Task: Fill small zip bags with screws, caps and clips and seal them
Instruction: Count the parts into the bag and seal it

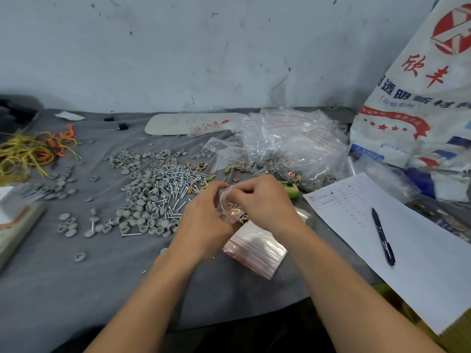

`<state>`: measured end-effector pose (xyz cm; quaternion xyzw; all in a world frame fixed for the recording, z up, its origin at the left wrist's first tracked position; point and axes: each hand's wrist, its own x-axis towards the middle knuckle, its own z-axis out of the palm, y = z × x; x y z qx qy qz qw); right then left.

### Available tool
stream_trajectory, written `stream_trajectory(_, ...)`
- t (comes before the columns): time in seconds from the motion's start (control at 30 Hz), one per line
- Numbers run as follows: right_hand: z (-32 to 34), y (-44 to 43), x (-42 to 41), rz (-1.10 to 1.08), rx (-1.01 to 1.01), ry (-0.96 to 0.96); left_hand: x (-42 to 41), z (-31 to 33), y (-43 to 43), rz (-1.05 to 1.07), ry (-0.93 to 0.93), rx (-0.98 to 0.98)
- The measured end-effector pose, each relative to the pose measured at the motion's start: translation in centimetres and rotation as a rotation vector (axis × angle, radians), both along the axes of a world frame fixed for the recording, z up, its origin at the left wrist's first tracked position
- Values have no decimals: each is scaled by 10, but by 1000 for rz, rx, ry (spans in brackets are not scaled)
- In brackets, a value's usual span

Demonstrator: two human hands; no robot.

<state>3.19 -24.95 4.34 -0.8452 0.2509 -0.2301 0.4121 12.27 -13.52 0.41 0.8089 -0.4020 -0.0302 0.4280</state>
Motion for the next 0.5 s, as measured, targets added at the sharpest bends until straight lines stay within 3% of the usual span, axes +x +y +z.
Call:
stream_trajectory(0.1,4,-1,-1,-148,91,-97,4,8,6,69,50,-59)
stream_trajectory(0.2,5,19,-2,120,396,-53,8,17,5,121,55,-69)
stream_trajectory(0.27,1,30,2,175,304,16,11,21,5,92,51,-15)
stream_trajectory(0.37,3,25,10,9,-18,54,18,25,15,7,100,97)
stream_trajectory(0.5,8,24,12,4,-92,41,32,31,34,-184,499,-187)
